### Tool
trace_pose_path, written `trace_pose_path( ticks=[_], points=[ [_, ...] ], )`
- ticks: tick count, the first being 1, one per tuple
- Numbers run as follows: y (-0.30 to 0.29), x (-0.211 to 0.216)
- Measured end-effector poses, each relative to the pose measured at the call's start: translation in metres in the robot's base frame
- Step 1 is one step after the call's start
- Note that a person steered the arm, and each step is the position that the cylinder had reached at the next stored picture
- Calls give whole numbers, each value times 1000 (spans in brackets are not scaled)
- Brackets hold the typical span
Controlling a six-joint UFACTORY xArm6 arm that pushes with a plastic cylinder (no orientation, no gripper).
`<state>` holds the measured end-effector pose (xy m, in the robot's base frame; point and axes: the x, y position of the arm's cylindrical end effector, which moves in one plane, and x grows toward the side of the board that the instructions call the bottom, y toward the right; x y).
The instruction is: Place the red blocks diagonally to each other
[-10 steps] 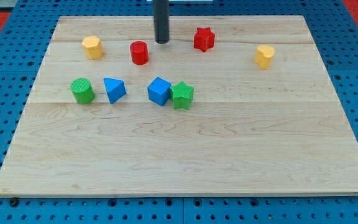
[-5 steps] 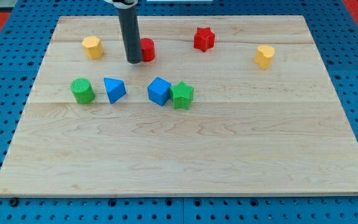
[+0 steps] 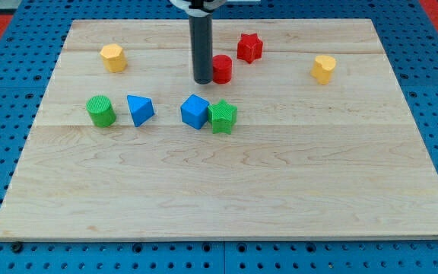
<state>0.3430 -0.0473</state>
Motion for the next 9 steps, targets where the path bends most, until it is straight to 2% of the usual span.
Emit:
trace_pose_path(
  ticks=[1,2,3,4,6,7,8,9],
  points=[
    [-32,-36],
    [7,-69],
    [45,-52],
    [68,-17],
    [84,-17],
    [71,-24],
    [-20,-24],
    [-57,-6]
  ],
)
